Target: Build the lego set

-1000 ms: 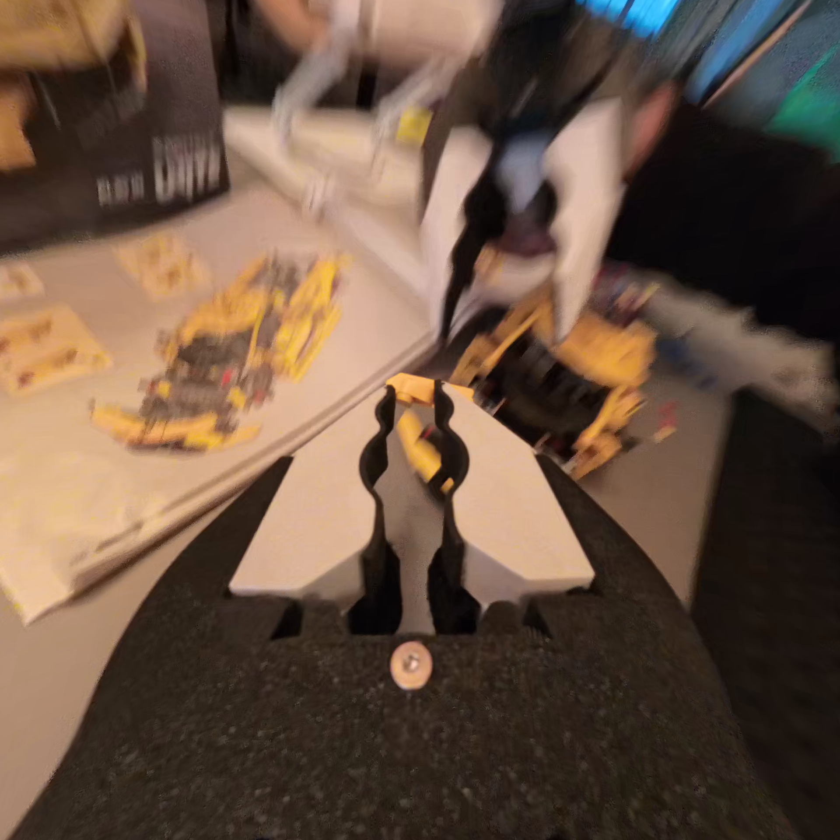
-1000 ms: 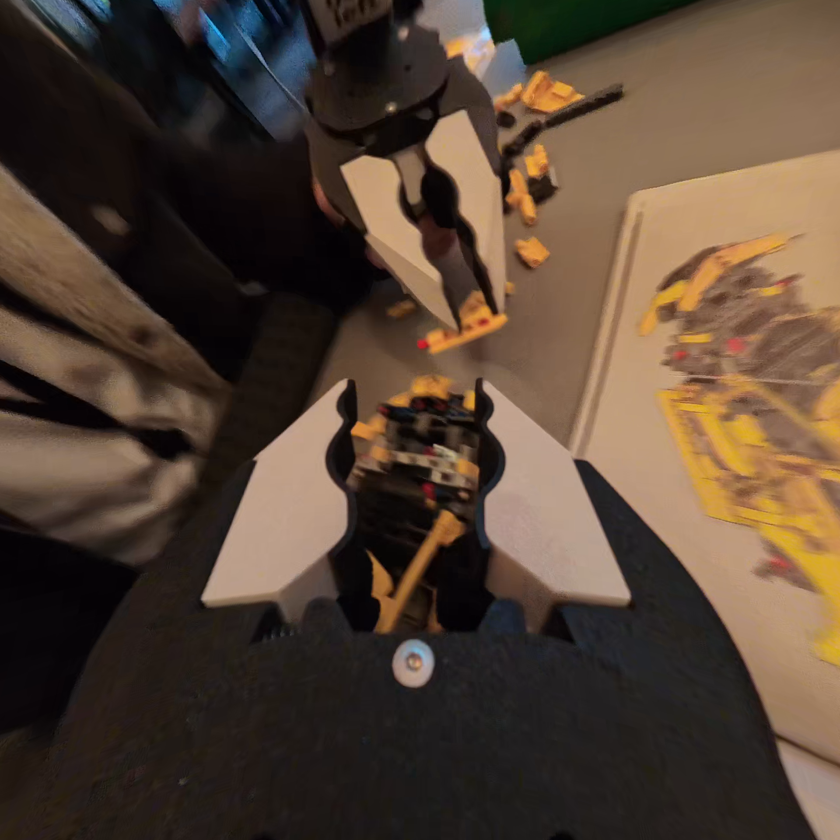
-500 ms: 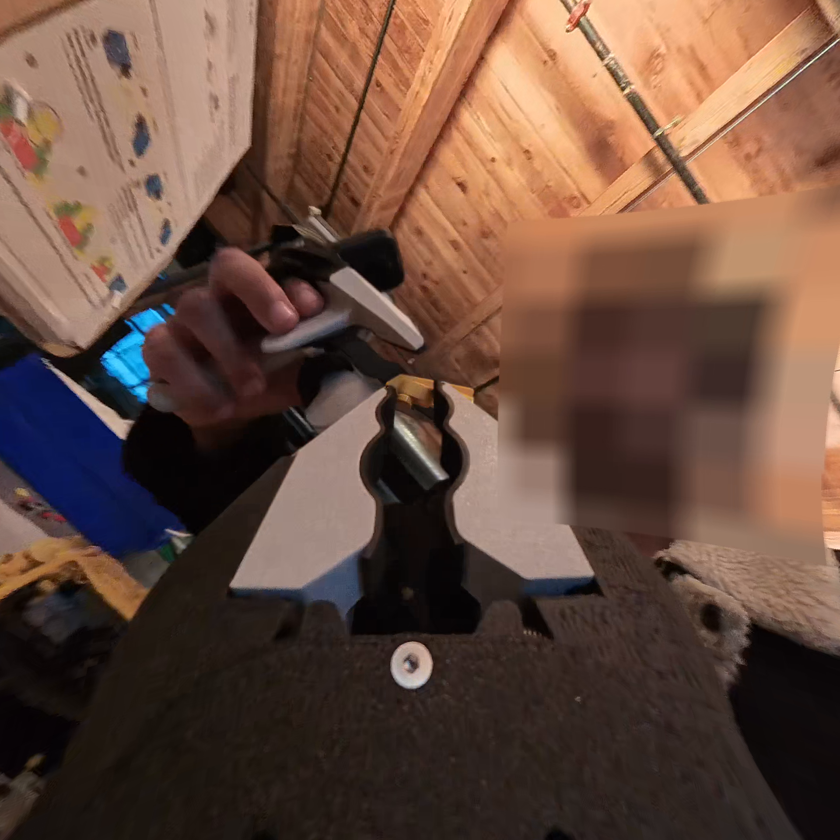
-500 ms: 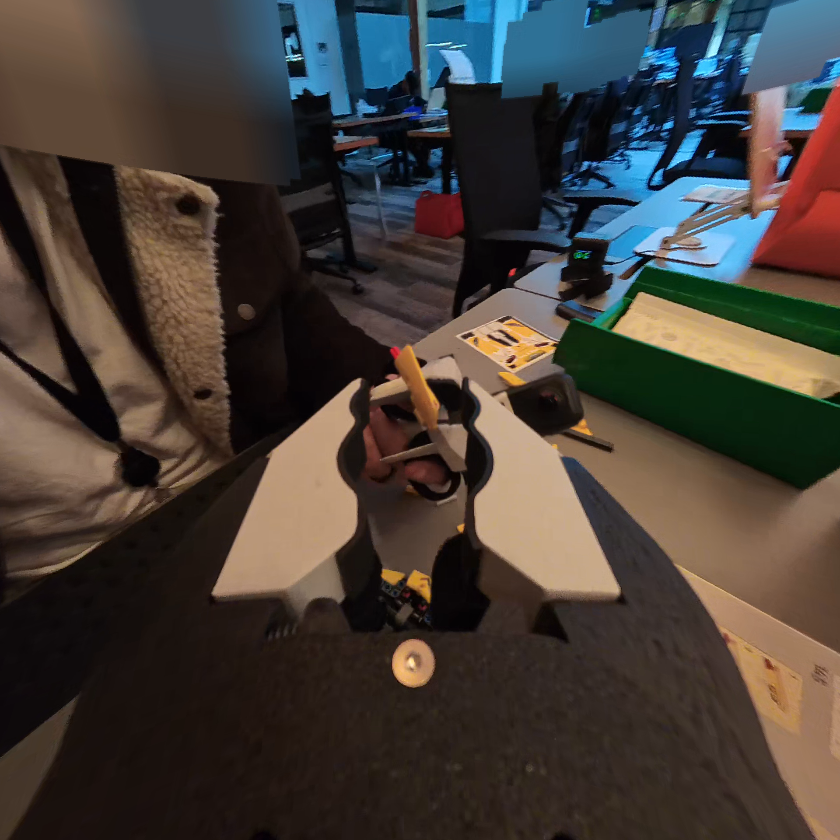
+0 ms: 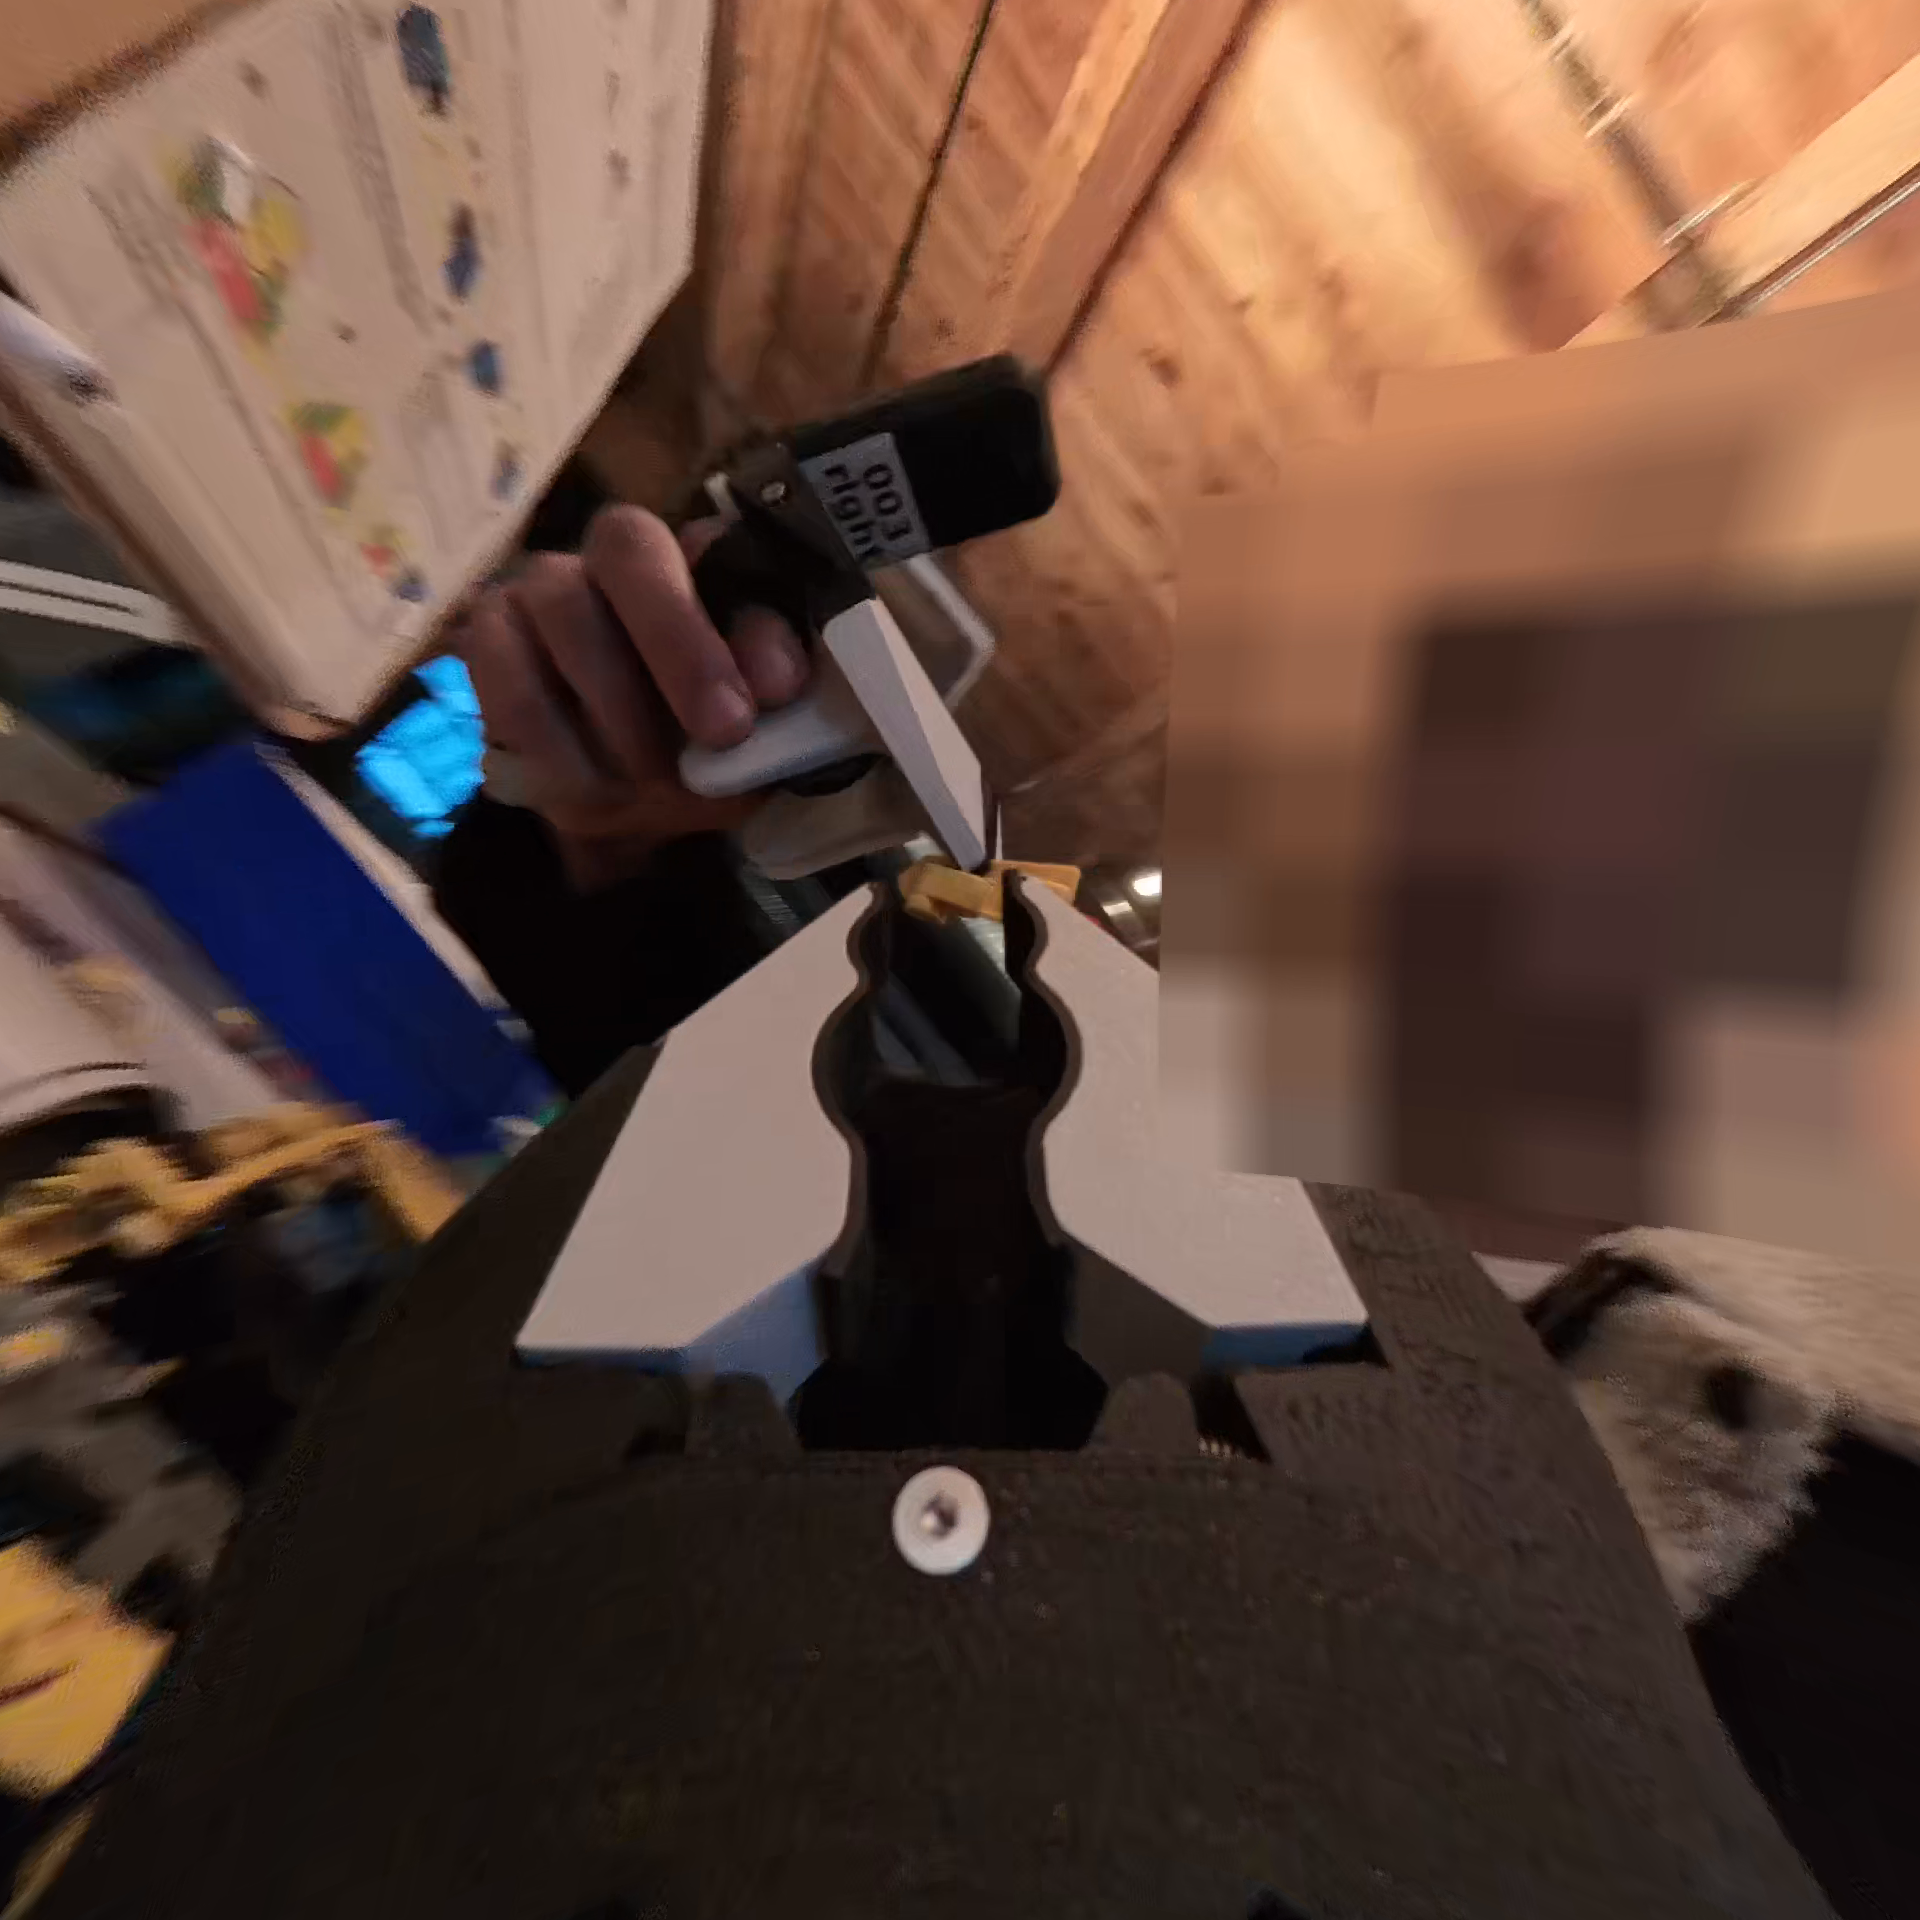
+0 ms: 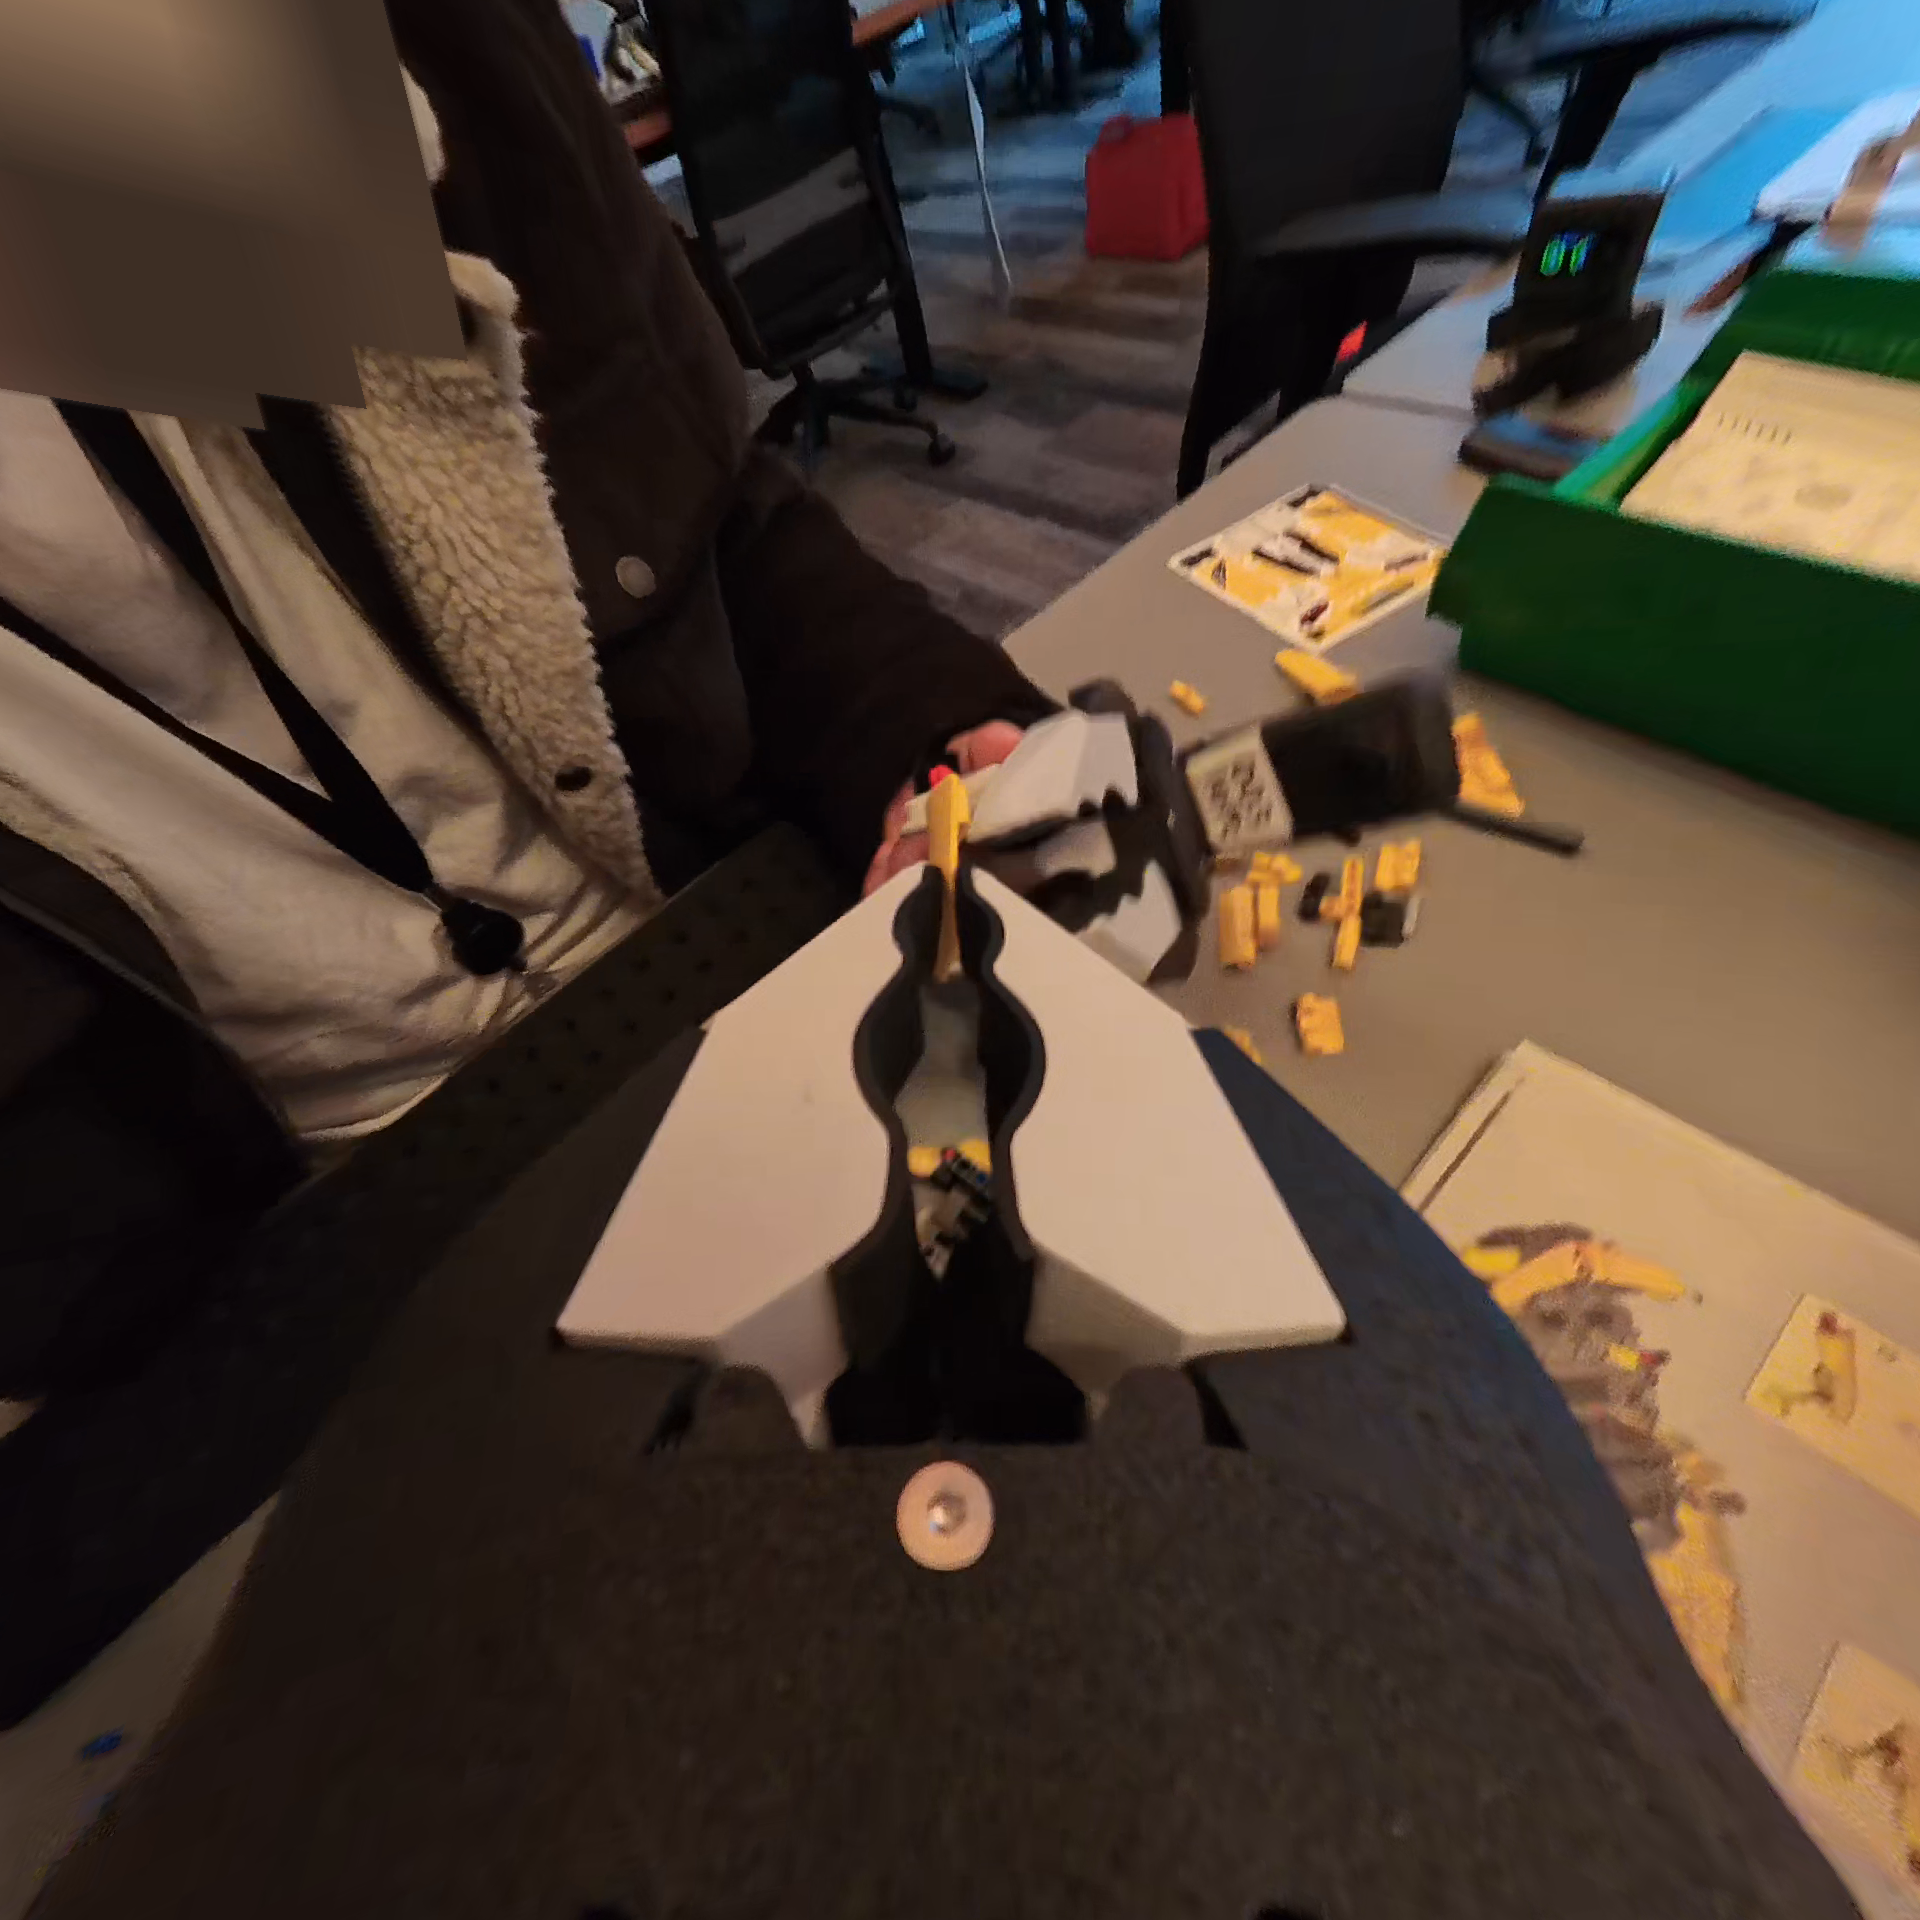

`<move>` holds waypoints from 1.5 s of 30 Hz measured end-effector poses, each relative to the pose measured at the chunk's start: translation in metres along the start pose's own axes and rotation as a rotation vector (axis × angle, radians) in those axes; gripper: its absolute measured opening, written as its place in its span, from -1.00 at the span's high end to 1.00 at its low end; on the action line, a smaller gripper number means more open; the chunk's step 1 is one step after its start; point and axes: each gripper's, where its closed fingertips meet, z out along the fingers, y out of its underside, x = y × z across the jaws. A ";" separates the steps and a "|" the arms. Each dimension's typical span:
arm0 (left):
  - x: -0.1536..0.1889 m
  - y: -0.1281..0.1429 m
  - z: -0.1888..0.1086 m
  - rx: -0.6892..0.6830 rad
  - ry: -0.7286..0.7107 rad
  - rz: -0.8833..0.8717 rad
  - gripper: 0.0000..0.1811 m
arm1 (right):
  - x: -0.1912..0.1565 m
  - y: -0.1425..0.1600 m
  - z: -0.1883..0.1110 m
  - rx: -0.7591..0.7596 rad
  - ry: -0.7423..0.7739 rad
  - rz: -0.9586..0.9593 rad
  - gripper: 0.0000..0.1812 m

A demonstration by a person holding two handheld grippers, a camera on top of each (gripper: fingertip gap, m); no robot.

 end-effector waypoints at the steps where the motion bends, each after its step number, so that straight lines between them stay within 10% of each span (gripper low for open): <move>1: -0.002 -0.002 -0.005 -0.025 -0.067 0.083 0.74 | 0.003 0.006 -0.002 -0.027 0.003 0.036 0.99; 7: -0.011 0.016 -0.012 -0.339 -0.406 0.549 0.72 | 0.005 0.039 -0.003 -0.180 -0.015 0.144 0.99; 13: -0.029 0.037 -0.013 -0.497 -0.487 0.542 0.90 | 0.000 0.042 0.010 -0.248 -0.034 0.130 0.99; 28: -0.006 0.006 -0.006 -0.139 -0.377 0.535 0.92 | 0.010 0.016 0.012 0.466 -0.064 0.583 0.77; 45: -0.016 0.011 -0.005 -0.080 -0.499 0.604 0.93 | 0.015 0.016 0.011 0.436 0.050 0.529 0.93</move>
